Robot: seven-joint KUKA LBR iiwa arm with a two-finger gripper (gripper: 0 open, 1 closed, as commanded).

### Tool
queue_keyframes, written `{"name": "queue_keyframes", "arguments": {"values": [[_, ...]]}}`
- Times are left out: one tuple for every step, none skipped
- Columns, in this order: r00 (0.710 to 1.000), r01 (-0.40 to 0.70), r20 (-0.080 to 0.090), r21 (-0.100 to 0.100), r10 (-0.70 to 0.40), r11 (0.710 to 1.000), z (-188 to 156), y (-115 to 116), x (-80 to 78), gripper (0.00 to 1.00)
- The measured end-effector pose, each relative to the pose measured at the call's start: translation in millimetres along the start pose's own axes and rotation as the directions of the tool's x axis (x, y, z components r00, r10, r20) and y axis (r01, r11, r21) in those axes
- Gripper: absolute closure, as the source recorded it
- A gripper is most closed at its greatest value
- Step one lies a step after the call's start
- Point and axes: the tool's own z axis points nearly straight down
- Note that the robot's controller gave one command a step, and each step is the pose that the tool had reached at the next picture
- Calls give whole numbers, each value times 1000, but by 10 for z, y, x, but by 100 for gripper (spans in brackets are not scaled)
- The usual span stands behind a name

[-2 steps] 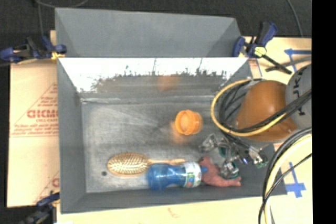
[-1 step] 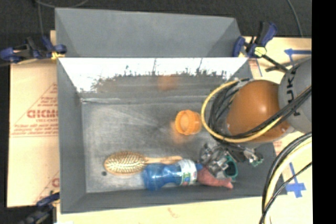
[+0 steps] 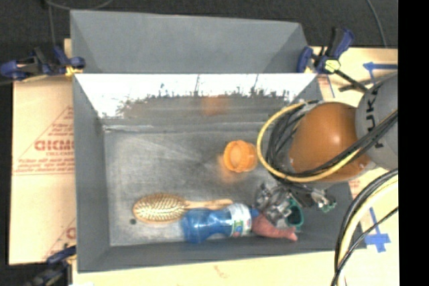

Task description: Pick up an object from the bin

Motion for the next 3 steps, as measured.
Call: {"name": "queue_keyframes", "arguments": {"values": [[1000,13,-7,-6,-13,1000,-377,-29,-74,100],[1000,18,-8,-8,-18,1000,-1006,96,-98,100],[1000,20,6,1,-20,1000,-1076,119,-147,100]]}}
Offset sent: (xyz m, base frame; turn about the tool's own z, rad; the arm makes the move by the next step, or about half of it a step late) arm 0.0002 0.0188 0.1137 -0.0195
